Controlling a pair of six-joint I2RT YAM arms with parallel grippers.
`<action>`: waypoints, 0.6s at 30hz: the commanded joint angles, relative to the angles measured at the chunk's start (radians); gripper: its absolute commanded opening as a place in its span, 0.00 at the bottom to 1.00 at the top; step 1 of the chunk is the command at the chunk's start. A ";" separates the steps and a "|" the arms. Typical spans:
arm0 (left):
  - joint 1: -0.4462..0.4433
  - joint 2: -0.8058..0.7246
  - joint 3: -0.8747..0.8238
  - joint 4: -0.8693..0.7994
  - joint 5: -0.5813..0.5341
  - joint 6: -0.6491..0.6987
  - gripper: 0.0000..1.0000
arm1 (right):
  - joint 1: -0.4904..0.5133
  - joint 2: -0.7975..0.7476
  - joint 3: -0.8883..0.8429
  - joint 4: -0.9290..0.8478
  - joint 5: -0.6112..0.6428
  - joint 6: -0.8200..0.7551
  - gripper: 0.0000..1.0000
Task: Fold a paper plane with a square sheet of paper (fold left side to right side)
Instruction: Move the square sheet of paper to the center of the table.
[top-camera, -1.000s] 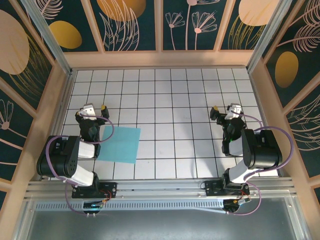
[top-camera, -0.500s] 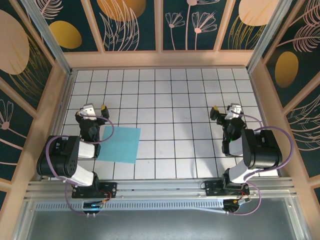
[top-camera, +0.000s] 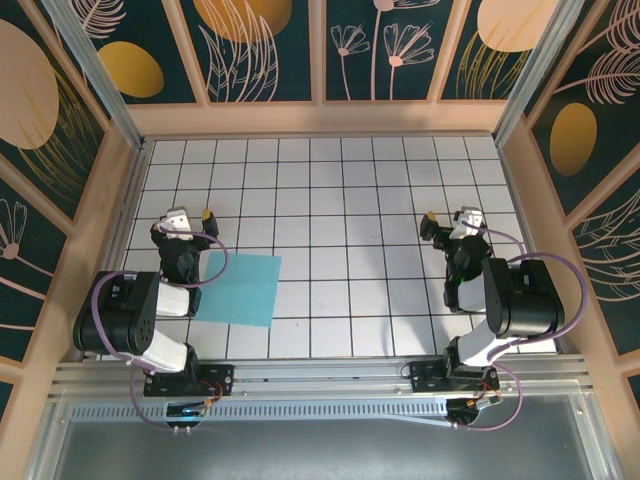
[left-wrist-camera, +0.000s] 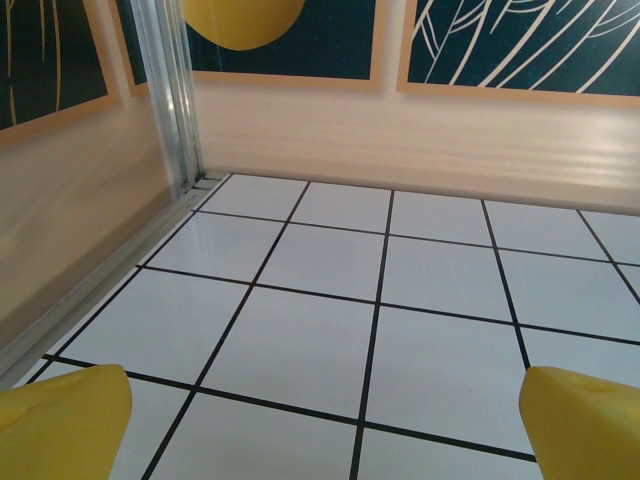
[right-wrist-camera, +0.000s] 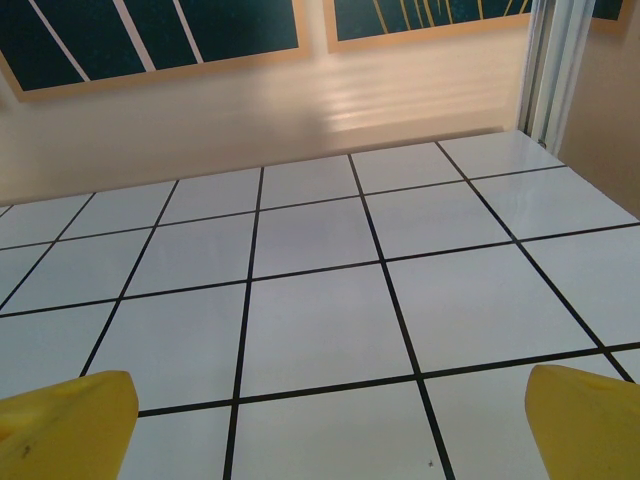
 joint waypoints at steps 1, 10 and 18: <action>0.005 0.002 0.004 0.014 0.018 -0.014 0.99 | 0.001 -0.002 0.001 0.027 0.007 0.016 0.99; 0.005 -0.276 0.237 -0.601 0.018 -0.044 0.99 | -0.017 -0.226 0.183 -0.448 -0.014 0.062 0.99; 0.005 -0.492 0.329 -1.008 0.111 -0.373 0.99 | -0.025 -0.431 0.246 -0.715 -0.112 0.240 0.99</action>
